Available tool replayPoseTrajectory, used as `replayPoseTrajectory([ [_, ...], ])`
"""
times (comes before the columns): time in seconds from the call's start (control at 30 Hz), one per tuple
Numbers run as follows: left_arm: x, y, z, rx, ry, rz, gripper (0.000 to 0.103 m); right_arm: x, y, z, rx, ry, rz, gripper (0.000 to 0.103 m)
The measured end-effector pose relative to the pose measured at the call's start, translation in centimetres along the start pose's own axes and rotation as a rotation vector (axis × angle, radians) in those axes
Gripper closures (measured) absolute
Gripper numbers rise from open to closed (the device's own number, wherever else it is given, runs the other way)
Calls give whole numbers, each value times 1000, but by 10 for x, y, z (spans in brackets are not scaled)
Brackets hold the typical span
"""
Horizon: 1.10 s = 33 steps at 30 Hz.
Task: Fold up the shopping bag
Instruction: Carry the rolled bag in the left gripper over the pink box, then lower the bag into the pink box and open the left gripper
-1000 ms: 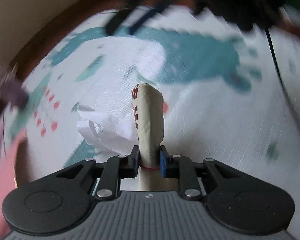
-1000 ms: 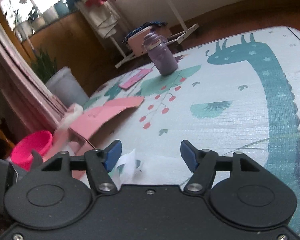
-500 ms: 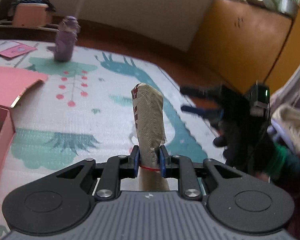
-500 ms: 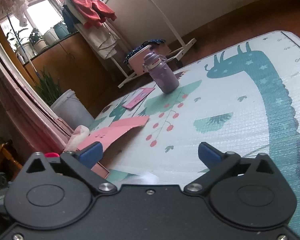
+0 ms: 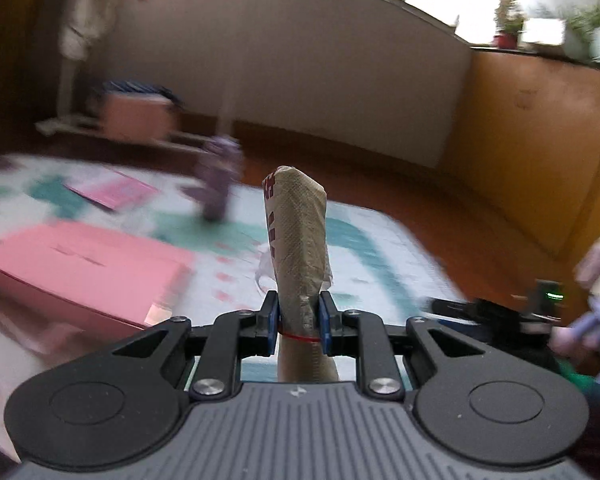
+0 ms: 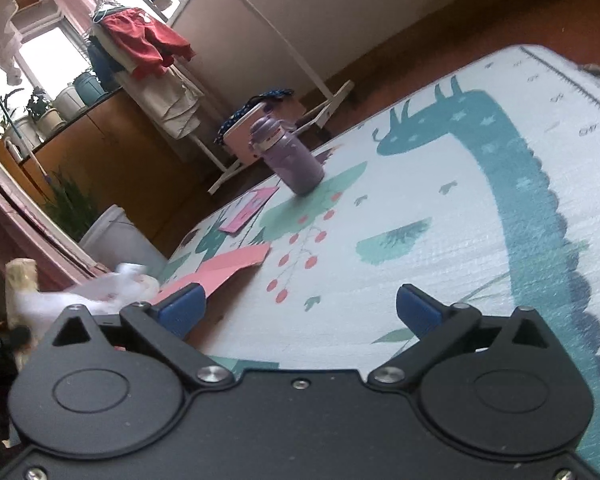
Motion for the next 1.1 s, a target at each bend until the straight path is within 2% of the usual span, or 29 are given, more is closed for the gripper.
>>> replayPoseTrajectory([
  [0.07, 3, 20, -9, -95, 14, -191, 83, 0, 1, 0, 1, 4, -1, 0],
  [0.13, -4, 31, -10, -243, 59, -360, 83, -1, 2, 1, 4, 8, -2, 0],
  [0.27, -33, 47, 6, -480, 187, -595, 83, -3, 4, 2, 12, 17, -4, 0],
  [0.33, -60, 59, 26, -537, 291, -652, 83, -4, 5, 2, 15, 22, -6, 0],
  [0.43, -98, 68, 62, -579, 429, -648, 83, -7, 6, 3, 25, 35, -7, 0],
  [0.5, -118, 70, 84, -554, 518, -605, 83, -9, 5, 5, 29, 49, -9, 0],
  [0.57, -131, 72, 100, -542, 570, -586, 83, -10, 5, 6, 29, 55, -13, 0],
  [0.63, -140, 76, 113, -445, 630, -514, 86, -11, 5, 6, 32, 57, -18, 0],
  [0.77, -128, 87, 111, -357, 602, -500, 73, -16, 5, 8, 45, 72, -16, 0],
  [0.8, -126, 89, 111, -334, 603, -477, 70, -17, 5, 8, 48, 76, -15, 0],
  [0.83, -118, 90, 109, -277, 605, -407, 61, -19, 5, 9, 52, 80, -14, 0],
  [0.87, -114, 90, 107, -256, 593, -381, 55, -18, 7, 9, 58, 82, -10, 0],
  [0.97, -91, 87, 95, -184, 528, -316, 54, -10, 13, 11, 83, 80, 9, 0],
  [1.1, -70, 81, 74, -141, 433, -301, 54, 0, 22, 13, 117, 79, 35, 0],
])
Point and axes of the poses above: each gripper's, at about its wrist camera, not at the fingertips, and x roughly against the way its jaws point, y to its left, z to its underside, the point moved 3 cm from there along -x, roughly the way its jaws point, and after that the axes turned 1 degree about x, right-handed, at the moved point
